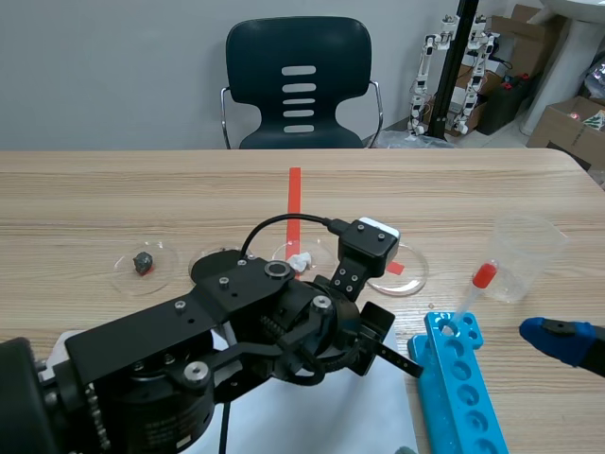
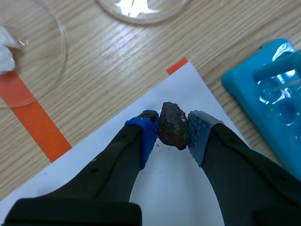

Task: Put the right mineral back

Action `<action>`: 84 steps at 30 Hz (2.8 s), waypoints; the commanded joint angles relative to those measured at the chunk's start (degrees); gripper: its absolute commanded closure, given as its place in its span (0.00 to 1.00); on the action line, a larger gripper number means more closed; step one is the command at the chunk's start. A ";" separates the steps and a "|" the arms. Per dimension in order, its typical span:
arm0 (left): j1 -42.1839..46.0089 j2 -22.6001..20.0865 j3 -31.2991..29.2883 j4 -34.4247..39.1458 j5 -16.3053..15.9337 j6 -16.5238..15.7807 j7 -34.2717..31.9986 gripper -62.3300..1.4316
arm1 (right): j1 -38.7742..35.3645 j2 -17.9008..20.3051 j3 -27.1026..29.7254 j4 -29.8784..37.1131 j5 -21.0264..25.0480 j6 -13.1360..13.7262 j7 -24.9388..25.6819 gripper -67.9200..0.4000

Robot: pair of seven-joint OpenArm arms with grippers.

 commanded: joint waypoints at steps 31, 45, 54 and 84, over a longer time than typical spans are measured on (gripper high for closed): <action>-2.10 1.95 -1.09 -3.39 0.52 3.15 -0.07 0.19 | 0.22 0.26 0.15 0.66 0.66 -0.02 1.05 0.00; 2.54 -5.62 -1.57 11.85 0.50 3.15 -6.45 0.00 | 0.22 0.26 0.15 0.66 0.66 -0.02 1.05 0.00; 2.54 -5.64 -1.55 11.85 0.50 3.15 -6.45 0.00 | 0.22 0.26 0.15 0.66 0.66 -0.02 1.05 0.00; 2.54 -5.64 -1.55 11.85 0.57 3.10 -7.52 0.00 | 0.22 0.26 0.15 0.66 0.66 -0.02 1.05 0.00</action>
